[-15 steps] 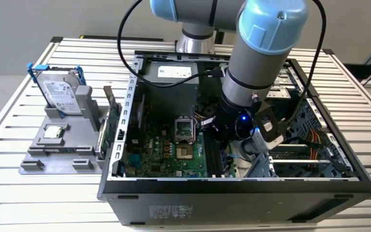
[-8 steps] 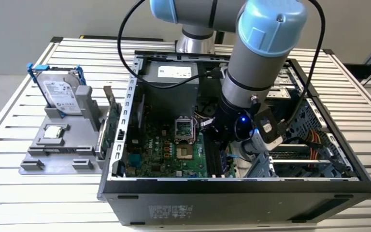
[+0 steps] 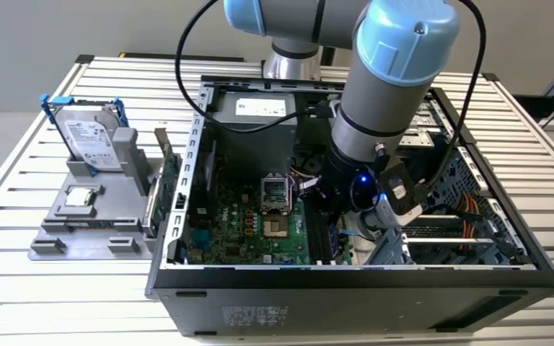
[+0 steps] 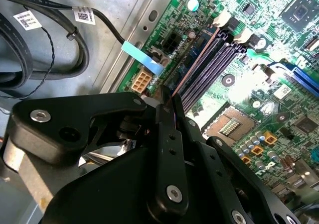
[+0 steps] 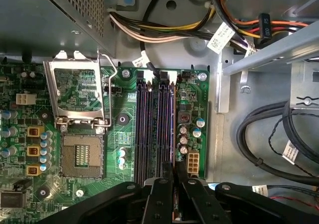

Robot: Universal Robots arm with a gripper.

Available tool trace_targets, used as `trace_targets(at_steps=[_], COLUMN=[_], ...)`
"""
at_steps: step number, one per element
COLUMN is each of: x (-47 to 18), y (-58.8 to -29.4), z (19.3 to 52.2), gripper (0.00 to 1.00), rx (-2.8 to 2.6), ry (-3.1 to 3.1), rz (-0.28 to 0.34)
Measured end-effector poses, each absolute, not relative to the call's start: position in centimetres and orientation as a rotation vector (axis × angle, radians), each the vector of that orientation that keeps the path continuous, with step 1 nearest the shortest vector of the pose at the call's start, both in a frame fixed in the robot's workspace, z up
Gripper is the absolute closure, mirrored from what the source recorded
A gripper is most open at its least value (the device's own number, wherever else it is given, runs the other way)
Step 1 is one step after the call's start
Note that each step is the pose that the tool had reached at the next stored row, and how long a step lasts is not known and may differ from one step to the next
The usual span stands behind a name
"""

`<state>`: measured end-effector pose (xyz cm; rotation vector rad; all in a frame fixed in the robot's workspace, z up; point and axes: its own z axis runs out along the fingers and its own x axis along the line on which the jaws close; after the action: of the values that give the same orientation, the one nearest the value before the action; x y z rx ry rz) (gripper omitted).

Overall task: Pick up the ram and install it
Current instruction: 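Insert the ram into the slot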

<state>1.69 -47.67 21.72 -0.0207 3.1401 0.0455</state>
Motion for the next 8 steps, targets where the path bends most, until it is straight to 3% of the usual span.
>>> trace_targets(at_steps=[8], x=[1.7], y=[-47.64], z=[21.6], gripper=[1.0], rx=[0.028], ry=[3.14], rz=[0.043])
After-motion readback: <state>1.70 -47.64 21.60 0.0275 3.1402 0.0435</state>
